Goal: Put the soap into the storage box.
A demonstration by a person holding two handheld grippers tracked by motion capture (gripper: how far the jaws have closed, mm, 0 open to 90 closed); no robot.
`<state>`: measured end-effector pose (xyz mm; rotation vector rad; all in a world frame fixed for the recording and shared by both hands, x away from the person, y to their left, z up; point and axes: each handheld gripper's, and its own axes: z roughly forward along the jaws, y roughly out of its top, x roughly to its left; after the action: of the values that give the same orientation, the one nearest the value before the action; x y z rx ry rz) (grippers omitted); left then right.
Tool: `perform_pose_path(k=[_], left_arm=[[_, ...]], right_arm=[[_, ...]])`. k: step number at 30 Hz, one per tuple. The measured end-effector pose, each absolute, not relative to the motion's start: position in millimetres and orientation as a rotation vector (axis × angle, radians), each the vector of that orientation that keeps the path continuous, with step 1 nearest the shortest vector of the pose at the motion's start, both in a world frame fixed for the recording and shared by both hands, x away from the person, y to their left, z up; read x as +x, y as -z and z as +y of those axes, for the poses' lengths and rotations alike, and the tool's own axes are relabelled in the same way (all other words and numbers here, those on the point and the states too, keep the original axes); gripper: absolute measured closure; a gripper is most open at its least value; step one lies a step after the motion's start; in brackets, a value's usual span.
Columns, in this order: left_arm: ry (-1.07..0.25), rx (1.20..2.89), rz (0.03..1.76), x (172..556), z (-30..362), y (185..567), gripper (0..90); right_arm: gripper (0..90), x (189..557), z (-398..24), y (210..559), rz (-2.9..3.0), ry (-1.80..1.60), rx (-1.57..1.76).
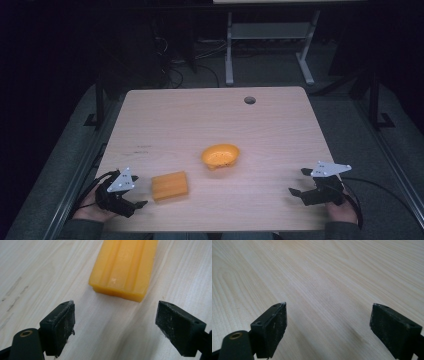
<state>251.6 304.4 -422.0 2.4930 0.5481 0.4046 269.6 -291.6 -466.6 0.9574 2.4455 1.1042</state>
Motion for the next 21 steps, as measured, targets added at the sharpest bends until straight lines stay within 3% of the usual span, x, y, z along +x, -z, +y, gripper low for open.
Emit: perform_pose_path(k=[21], left_arm=[[-0.362, 2.593, 0.431, 275.7, 274.6, 404.4, 15.3]], right_arm=[[13.7, 270.2, -290.4, 466.6, 2.450, -1.122, 0.949]])
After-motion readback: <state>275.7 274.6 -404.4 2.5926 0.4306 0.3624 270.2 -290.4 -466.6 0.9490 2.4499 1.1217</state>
